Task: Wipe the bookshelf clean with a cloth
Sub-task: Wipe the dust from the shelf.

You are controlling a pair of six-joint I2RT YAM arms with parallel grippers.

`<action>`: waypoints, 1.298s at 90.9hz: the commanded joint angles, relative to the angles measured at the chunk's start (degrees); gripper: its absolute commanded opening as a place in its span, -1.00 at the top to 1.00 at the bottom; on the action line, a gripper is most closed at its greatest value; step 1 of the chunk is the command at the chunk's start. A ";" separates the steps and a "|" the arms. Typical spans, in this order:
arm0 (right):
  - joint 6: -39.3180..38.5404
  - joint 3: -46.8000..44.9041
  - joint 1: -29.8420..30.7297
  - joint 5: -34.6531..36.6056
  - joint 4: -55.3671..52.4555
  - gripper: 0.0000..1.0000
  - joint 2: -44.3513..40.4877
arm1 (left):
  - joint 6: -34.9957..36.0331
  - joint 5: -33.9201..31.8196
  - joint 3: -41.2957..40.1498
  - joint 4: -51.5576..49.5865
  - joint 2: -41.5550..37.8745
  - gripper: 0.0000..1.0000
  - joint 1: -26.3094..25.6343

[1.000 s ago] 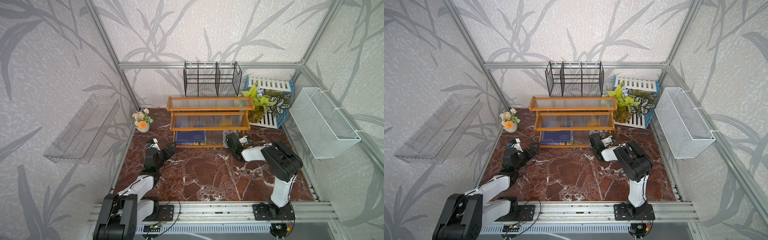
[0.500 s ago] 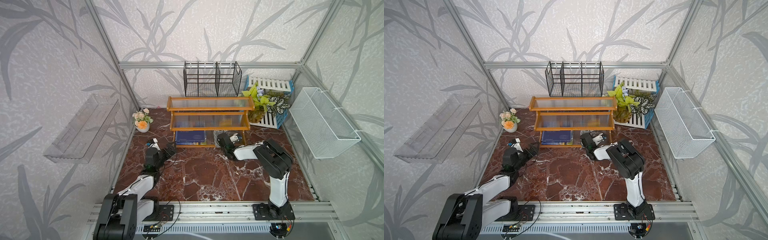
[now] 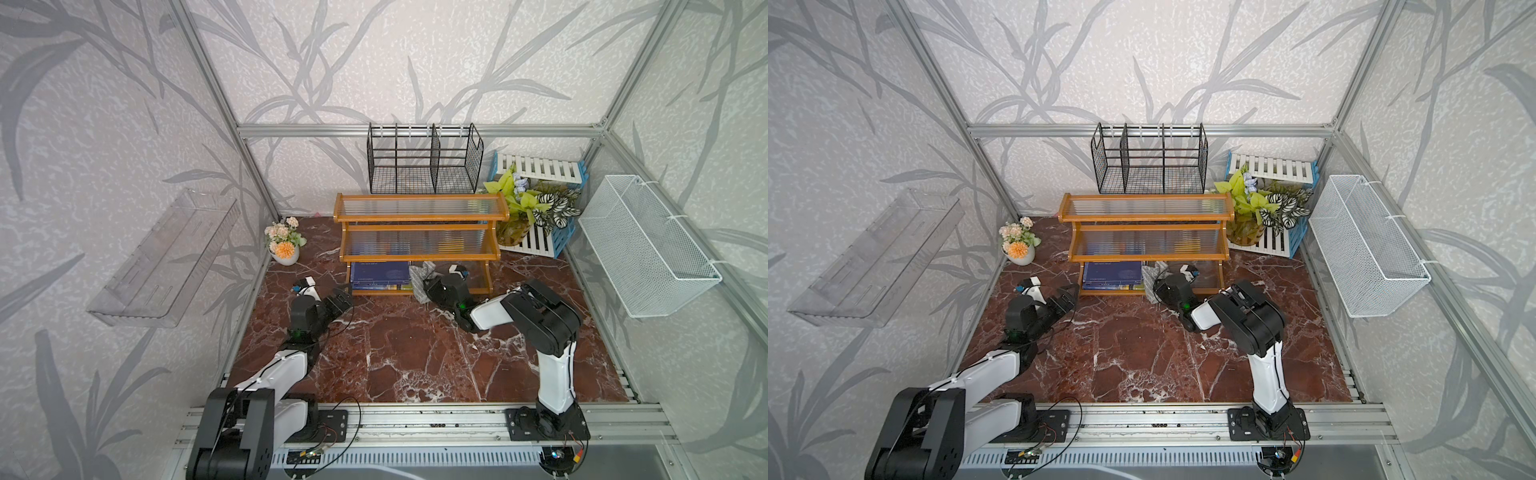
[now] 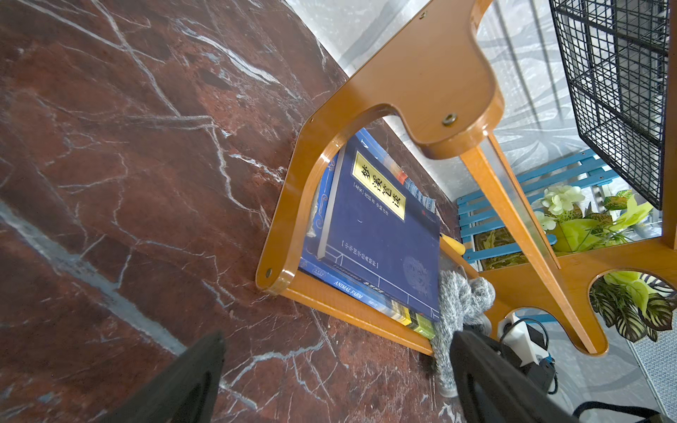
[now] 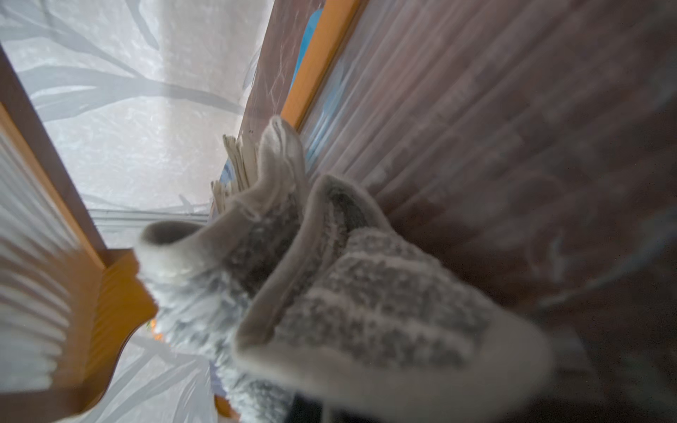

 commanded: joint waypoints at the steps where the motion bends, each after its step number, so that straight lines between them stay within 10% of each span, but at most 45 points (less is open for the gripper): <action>1: -3.83 -4.32 -0.57 -10.84 -1.65 1.00 -4.33 | 0.30 -0.71 0.41 0.40 -0.23 -1.00 -0.13; 28: -17.25 -9.40 -3.88 -6.80 -32.42 1.00 -28.86 | 1.03 -2.00 2.02 -2.48 -1.03 -1.00 0.20; 63: -25.42 -17.74 -26.89 -5.06 -59.97 1.00 -60.58 | 1.55 -1.76 3.86 -4.43 -0.69 -1.00 1.17; 81: -26.07 -17.62 -39.41 -12.57 -55.79 1.00 -56.47 | 1.81 -2.54 5.07 -5.56 -0.02 -1.00 1.28; 118: -26.95 -9.30 -41.13 -15.03 -49.47 1.00 -40.23 | 2.44 -4.92 3.91 -7.34 -1.51 -1.00 1.45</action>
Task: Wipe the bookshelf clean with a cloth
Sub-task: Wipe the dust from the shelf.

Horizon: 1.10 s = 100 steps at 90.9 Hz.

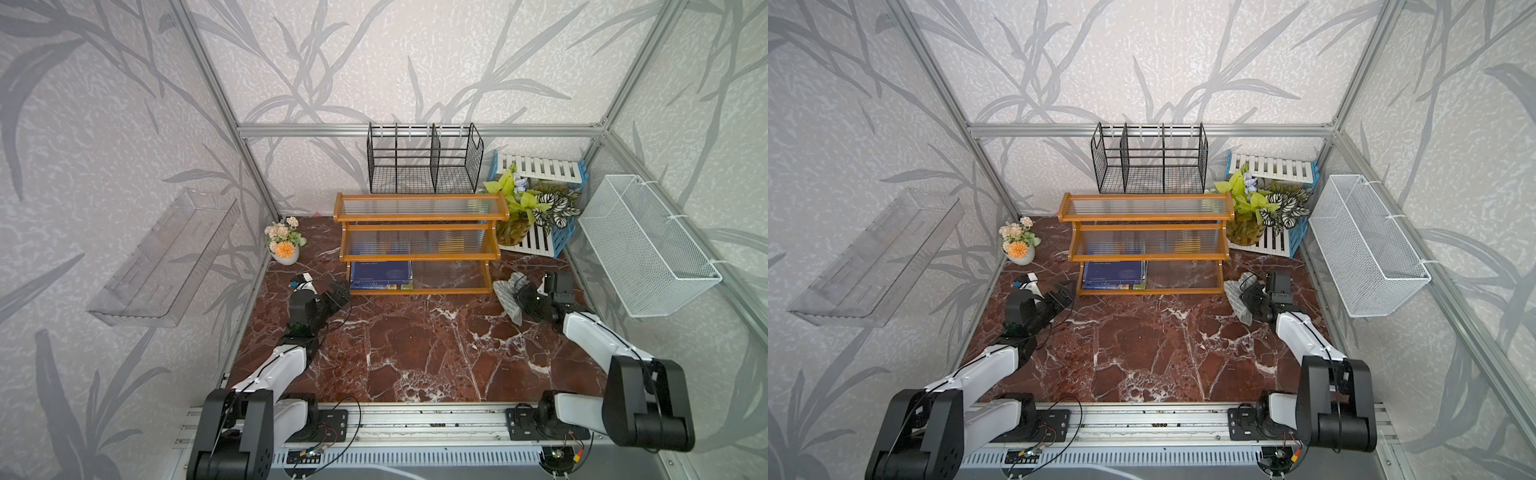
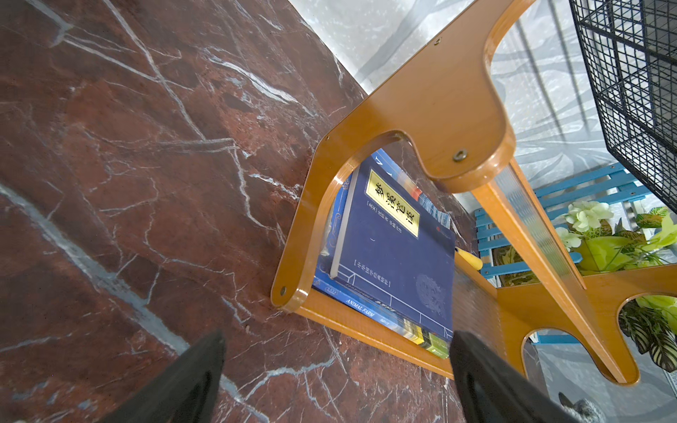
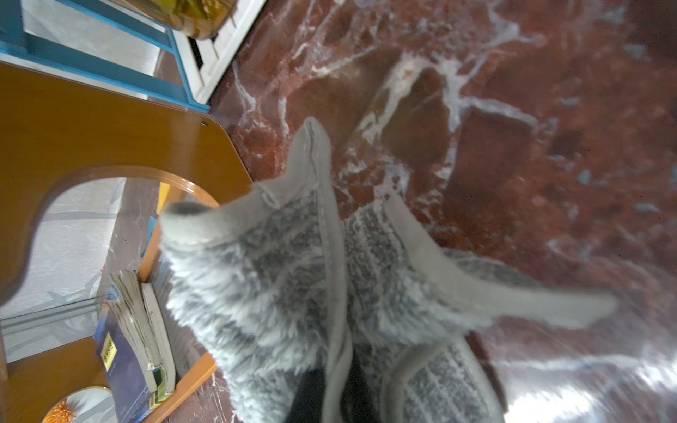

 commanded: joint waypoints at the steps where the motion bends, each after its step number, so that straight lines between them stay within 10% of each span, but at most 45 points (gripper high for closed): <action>1: -1.36 1.25 -0.24 -0.69 1.75 1.00 -0.77 | 1.30 -1.77 0.23 -1.03 -1.17 -1.00 0.55; 50: -7.72 3.31 2.68 2.63 -5.79 1.00 -22.21 | -1.72 1.83 -0.66 2.92 -0.79 -1.00 3.76; 100: -7.52 23.29 24.87 18.49 0.65 1.00 3.53 | -3.39 4.84 -2.50 6.58 -0.94 -1.00 4.86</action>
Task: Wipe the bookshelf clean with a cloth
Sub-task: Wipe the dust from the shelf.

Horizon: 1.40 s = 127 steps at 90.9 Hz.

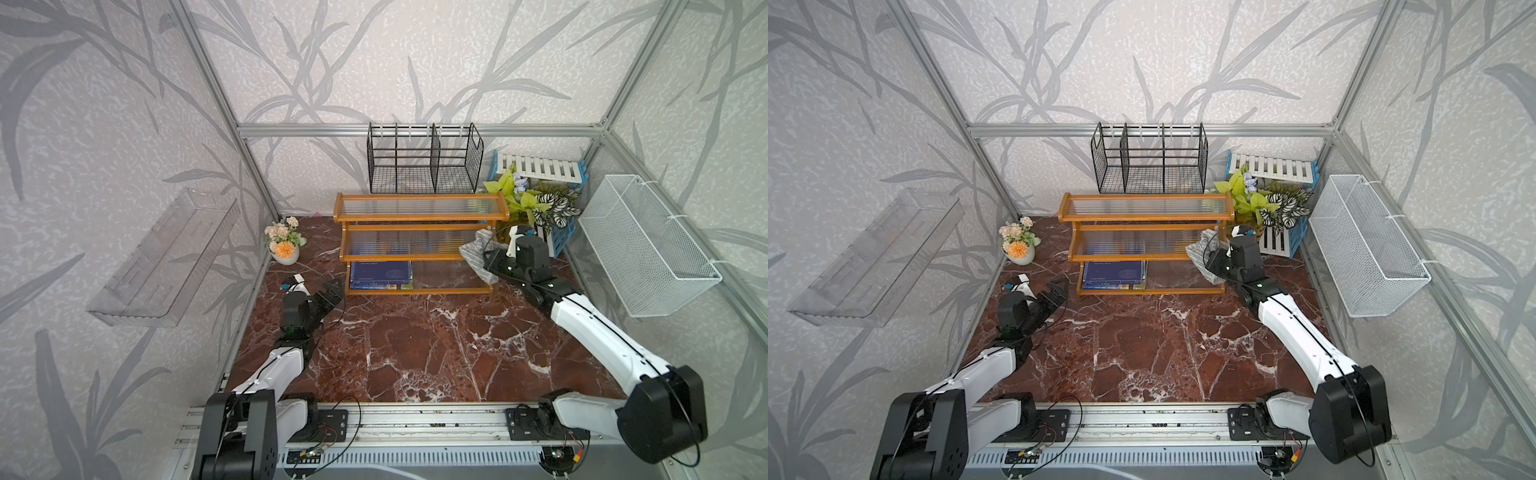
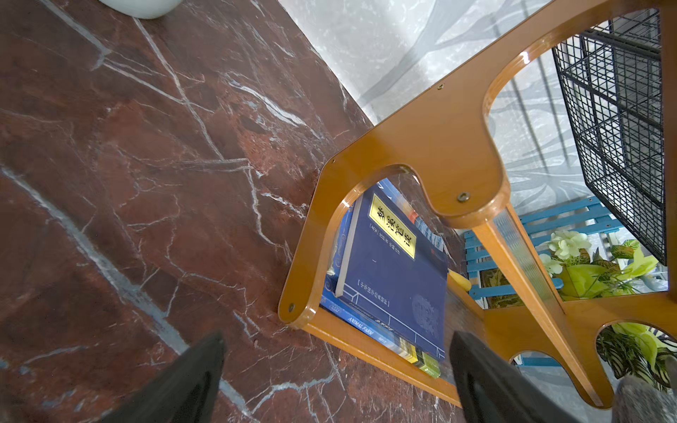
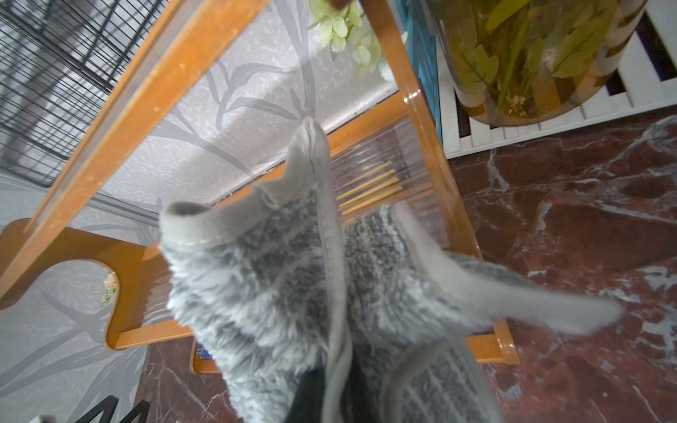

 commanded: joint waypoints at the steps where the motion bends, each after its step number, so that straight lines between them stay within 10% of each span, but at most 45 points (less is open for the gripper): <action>1: 0.11 3.72 2.68 5.91 3.02 1.00 4.12 | -0.88 1.59 -0.98 2.85 -0.36 -1.00 0.43; 68: -2.42 45.31 35.73 32.91 2.05 1.00 45.55 | -2.89 4.21 -1.16 4.64 0.35 -1.00 0.43; 104: 0.19 58.02 38.42 39.70 -1.31 1.00 57.65 | -3.51 4.23 -2.43 5.09 -0.90 -1.00 0.43; 127: 13.76 78.96 38.23 51.47 -30.07 1.00 66.72 | -3.55 3.71 -2.81 4.74 -1.50 -1.00 0.43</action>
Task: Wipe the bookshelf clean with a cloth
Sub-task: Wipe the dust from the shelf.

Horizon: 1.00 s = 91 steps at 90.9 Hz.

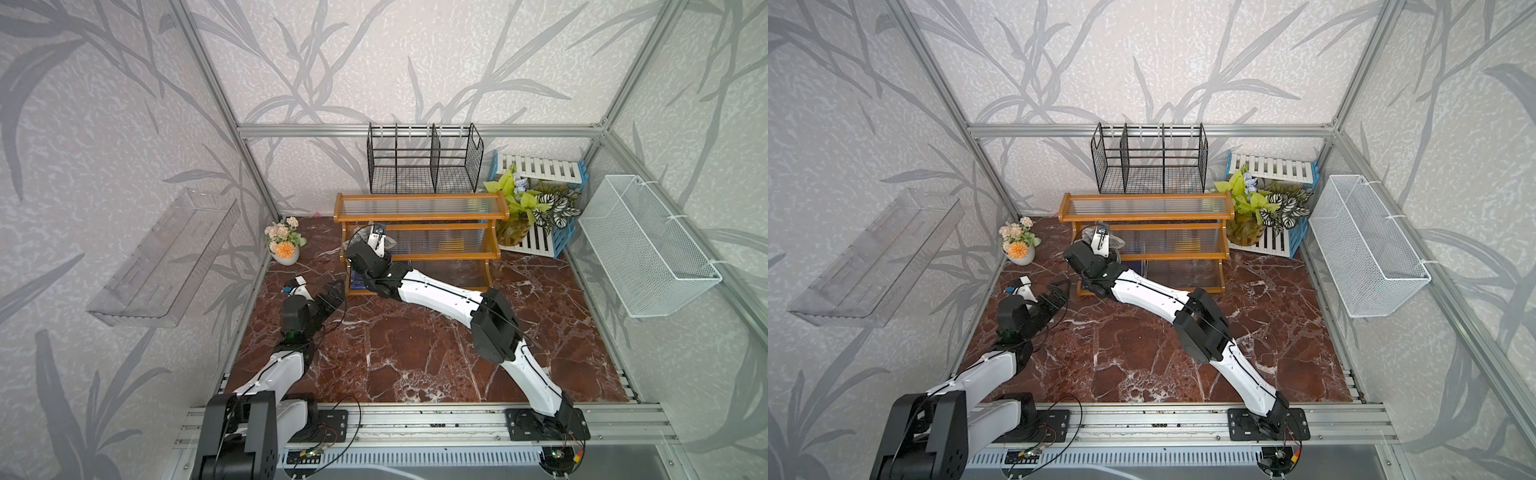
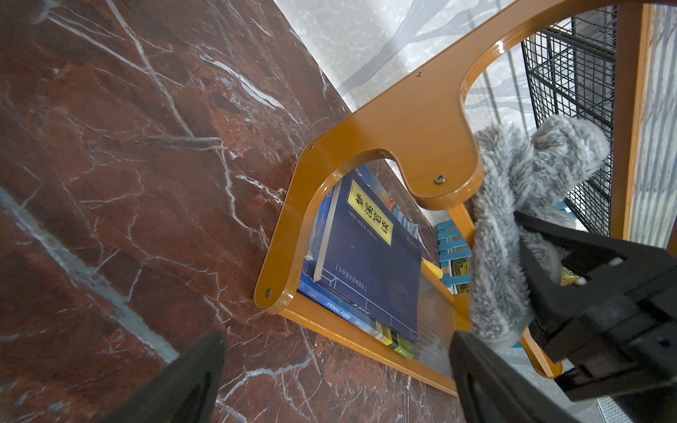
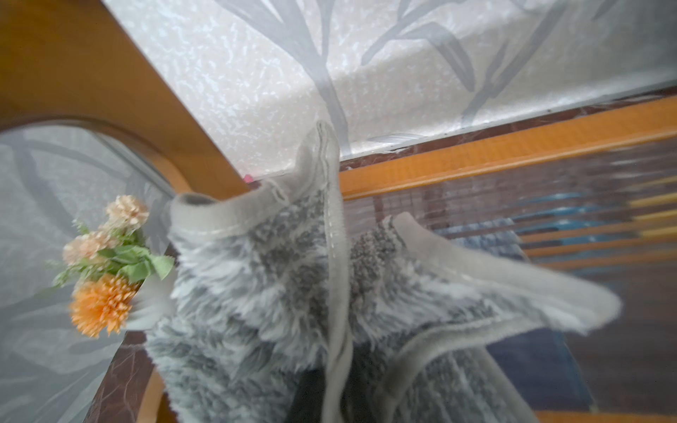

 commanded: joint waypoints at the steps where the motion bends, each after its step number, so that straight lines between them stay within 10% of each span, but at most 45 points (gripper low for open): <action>1: 8.13 9.12 -0.47 8.69 -19.01 1.00 4.54 | -0.07 0.03 -0.80 1.05 -1.13 -1.00 0.43; 35: 21.06 10.10 -2.50 10.78 -32.28 1.00 5.83 | 0.38 -0.73 -0.82 -0.11 -2.18 -1.00 0.43; 91: 23.26 -42.48 -17.90 12.32 -8.47 1.00 -25.89 | 1.17 -2.37 -0.75 -2.01 -3.91 -1.00 0.51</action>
